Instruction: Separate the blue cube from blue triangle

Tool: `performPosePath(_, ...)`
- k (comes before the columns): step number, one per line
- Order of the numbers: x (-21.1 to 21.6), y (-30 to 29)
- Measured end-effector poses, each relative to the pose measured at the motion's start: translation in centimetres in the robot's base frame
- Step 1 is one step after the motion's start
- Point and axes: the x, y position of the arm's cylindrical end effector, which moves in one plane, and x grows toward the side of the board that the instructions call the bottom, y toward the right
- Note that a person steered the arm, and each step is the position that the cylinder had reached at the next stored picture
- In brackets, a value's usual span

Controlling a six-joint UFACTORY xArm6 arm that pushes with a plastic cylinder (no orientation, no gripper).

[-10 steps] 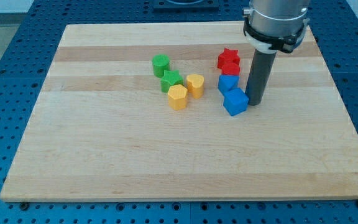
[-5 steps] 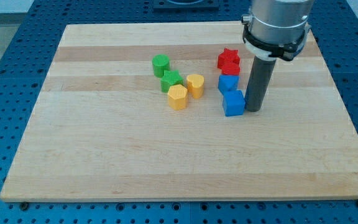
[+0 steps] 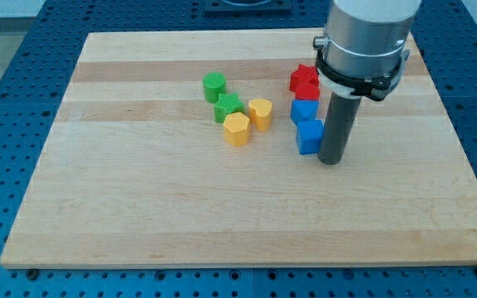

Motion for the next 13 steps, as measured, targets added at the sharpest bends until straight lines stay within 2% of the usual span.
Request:
performPosePath(3, -0.4, -1.6)
performPosePath(5, -0.8, 0.1)
performPosePath(8, -6.9, 3.0)
performPosePath(9, -7.0, 1.4)
performPosePath(12, -7.1, -8.9)
performPosePath(13, -8.7, -11.9)
